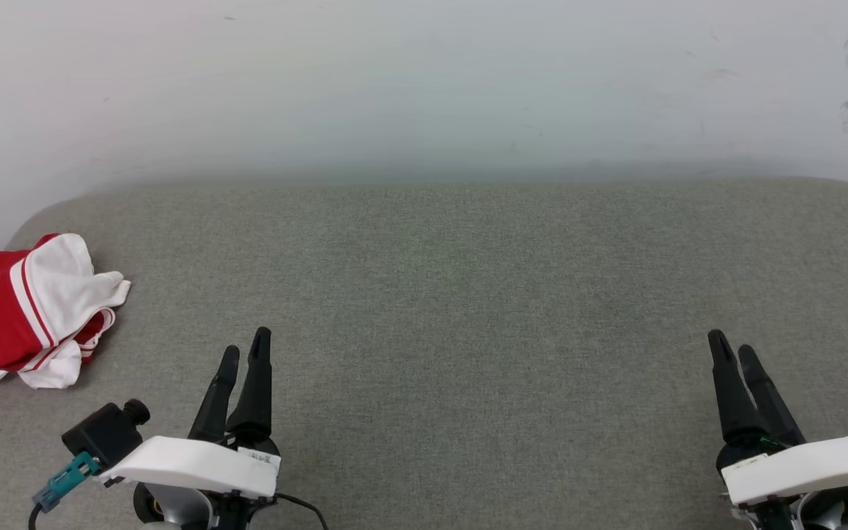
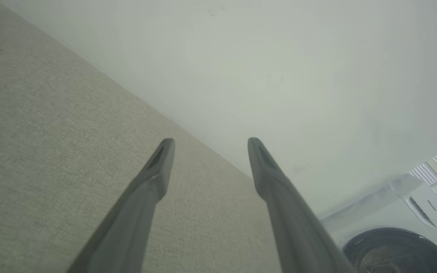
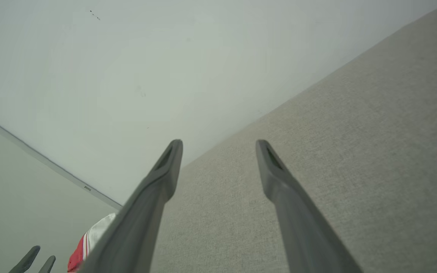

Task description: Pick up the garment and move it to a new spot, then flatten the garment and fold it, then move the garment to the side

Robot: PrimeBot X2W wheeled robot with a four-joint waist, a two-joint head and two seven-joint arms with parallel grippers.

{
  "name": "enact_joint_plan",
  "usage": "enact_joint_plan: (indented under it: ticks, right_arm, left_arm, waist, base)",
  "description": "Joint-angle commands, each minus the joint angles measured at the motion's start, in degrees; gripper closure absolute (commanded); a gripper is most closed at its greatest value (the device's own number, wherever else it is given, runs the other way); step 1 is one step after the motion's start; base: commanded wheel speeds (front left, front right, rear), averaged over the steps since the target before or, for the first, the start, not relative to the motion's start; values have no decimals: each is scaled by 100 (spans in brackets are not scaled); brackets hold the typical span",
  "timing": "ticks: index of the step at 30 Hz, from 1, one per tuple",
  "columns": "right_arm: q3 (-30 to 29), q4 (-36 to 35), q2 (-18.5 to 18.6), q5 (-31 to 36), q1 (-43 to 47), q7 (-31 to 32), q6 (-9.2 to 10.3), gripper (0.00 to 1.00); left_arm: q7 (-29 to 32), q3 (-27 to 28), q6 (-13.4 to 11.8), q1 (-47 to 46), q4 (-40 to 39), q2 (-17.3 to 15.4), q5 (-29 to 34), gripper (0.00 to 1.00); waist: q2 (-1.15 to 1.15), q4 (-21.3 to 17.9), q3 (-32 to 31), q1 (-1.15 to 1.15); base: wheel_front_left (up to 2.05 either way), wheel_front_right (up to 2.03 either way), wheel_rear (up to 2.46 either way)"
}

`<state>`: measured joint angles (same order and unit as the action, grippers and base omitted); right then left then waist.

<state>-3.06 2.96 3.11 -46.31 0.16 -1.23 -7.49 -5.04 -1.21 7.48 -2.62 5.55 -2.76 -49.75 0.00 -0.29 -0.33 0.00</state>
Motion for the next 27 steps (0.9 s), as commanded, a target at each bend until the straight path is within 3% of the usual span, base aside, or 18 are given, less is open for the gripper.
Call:
enact_joint_plan:
  ticks: [1, 4, 11, 27]
  right_arm:
    - [-8, -157, -7, 305, -18, -5, -1, 0]
    - [8, -270, -12, 870, 29, 46, 0, 0]
    - [-4, -399, -14, 1549, 69, 92, 0, 0]
    - [-46, -557, -19, 2686, 189, 141, 0, 0]
  left_arm:
    - [-69, -10, 1, -16, -113, -10, 286, 0]
    - [-156, -23, 1, 32, -135, -11, 844, 0]
    - [-272, 7, 1, 56, -137, -34, 1502, 0]
    - [-495, -110, -46, 87, -62, -141, 2718, 0]
  waist:
    - [0, -2, -2, 0]
    - [0, -8, -3, 0]
    - [0, -8, -1, 0]
    - [0, -6, 4, 0]
  base:
    - [0, 0, 0]
    - [0, 0, 0]
    - [0, 0, 0]
    - [0, 0, 0]
